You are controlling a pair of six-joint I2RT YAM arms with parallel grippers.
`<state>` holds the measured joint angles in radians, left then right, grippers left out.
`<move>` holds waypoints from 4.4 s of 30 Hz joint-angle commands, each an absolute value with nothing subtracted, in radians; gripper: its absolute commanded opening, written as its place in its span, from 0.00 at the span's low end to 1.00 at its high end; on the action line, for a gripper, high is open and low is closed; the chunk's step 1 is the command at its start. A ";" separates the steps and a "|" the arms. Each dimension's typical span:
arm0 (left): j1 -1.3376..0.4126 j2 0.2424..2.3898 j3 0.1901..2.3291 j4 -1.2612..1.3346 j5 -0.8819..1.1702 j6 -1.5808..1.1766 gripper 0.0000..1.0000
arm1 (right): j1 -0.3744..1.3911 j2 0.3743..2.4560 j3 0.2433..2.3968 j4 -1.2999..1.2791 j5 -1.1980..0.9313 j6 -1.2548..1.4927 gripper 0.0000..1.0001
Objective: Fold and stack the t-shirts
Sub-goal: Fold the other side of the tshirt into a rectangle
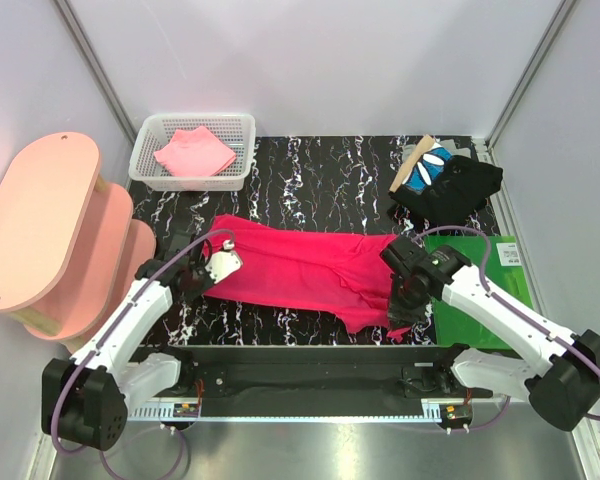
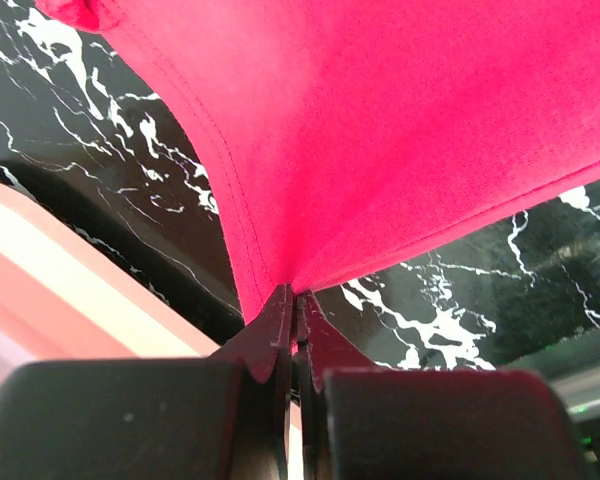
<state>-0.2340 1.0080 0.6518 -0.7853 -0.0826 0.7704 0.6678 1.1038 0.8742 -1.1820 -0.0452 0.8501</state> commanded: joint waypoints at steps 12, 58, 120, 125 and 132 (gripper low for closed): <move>-0.232 1.435 1.001 -0.729 -0.095 0.824 0.03 | 0.670 1.337 1.144 -1.151 0.093 0.785 0.04; -0.339 1.509 0.985 -0.654 -0.118 0.721 0.98 | 0.739 1.637 1.374 -0.969 0.284 0.408 0.49; -0.186 1.577 0.988 -0.669 0.002 0.739 0.96 | 0.707 2.146 1.793 -1.029 0.623 0.305 0.04; -0.186 1.578 0.989 -0.667 0.002 0.744 0.95 | 0.631 2.190 1.819 -1.054 0.649 0.336 0.50; -0.186 1.572 0.997 -0.675 0.003 0.745 0.95 | 0.612 2.232 1.888 -1.072 0.727 0.370 0.91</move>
<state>-0.1909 1.6115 0.9882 -0.6865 0.0109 0.7326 0.6044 2.2230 1.8221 -1.0569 0.6491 0.3370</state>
